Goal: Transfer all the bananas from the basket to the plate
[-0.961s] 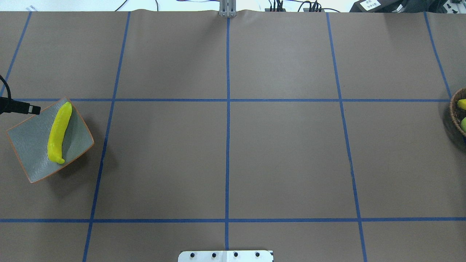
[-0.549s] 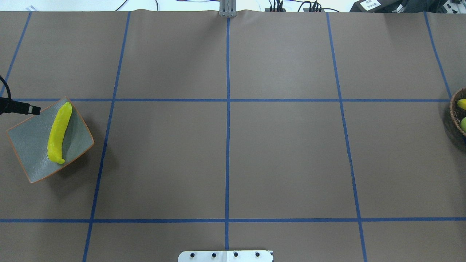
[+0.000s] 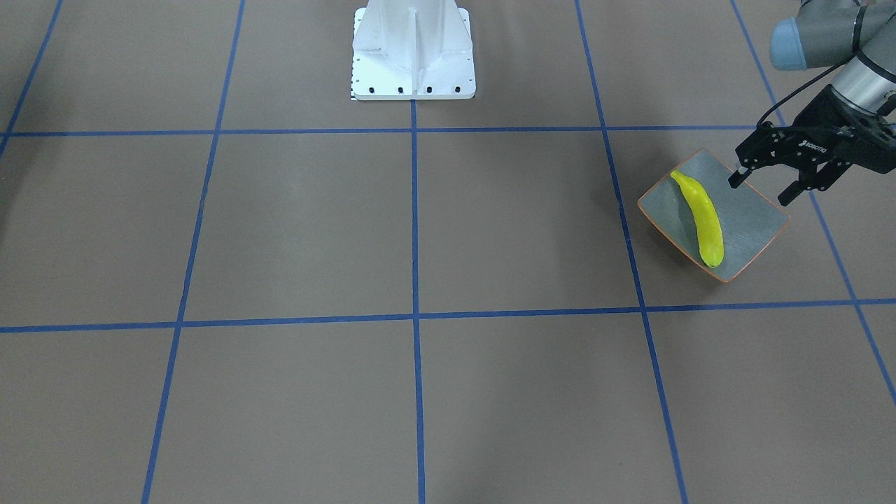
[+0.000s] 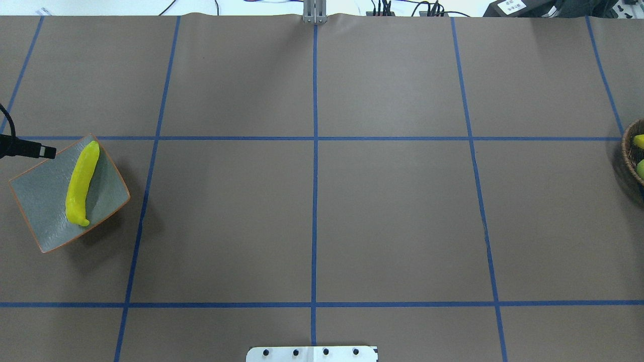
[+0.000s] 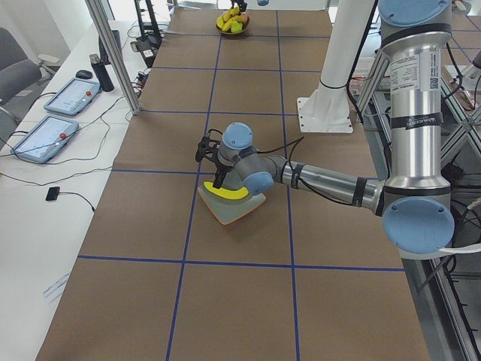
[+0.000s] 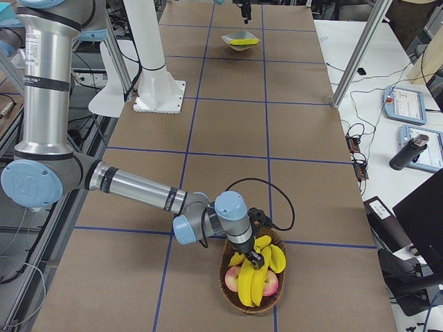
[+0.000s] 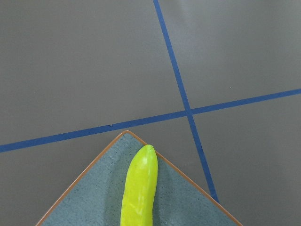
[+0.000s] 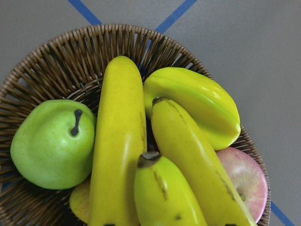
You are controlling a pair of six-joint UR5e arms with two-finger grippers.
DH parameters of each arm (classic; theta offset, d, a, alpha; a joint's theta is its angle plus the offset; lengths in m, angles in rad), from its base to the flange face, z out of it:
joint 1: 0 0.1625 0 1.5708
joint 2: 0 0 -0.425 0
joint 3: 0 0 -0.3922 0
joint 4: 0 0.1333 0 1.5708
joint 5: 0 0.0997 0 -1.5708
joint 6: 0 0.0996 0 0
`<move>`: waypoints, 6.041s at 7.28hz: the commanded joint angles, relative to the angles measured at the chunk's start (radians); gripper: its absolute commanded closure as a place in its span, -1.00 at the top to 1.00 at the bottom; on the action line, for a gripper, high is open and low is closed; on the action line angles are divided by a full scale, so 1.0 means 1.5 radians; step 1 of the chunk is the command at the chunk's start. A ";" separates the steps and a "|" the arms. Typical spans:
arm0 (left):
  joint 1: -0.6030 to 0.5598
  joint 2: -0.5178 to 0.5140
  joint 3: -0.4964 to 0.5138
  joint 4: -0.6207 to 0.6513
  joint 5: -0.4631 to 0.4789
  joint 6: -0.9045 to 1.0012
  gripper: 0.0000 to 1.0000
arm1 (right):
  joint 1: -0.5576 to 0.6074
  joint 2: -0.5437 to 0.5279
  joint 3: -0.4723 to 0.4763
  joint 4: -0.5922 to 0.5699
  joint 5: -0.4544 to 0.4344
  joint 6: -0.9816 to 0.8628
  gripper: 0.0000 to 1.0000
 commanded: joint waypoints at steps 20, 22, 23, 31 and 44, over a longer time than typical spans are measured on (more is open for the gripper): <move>0.000 -0.002 0.000 0.000 -0.006 -0.001 1.00 | 0.074 -0.011 0.009 -0.011 -0.021 -0.086 -1.00; 0.001 -0.006 0.001 0.000 -0.006 -0.004 1.00 | 0.090 0.007 0.070 -0.121 -0.001 -0.086 -1.00; 0.001 -0.007 0.001 0.000 -0.006 -0.006 1.00 | 0.091 0.024 0.114 -0.195 -0.001 -0.086 -1.00; 0.002 -0.027 -0.009 -0.003 -0.005 -0.013 1.00 | -0.002 0.232 0.215 -0.354 0.102 0.306 -1.00; 0.250 -0.390 -0.034 -0.196 0.127 -0.366 0.98 | -0.404 0.442 0.397 -0.214 0.113 1.180 -1.00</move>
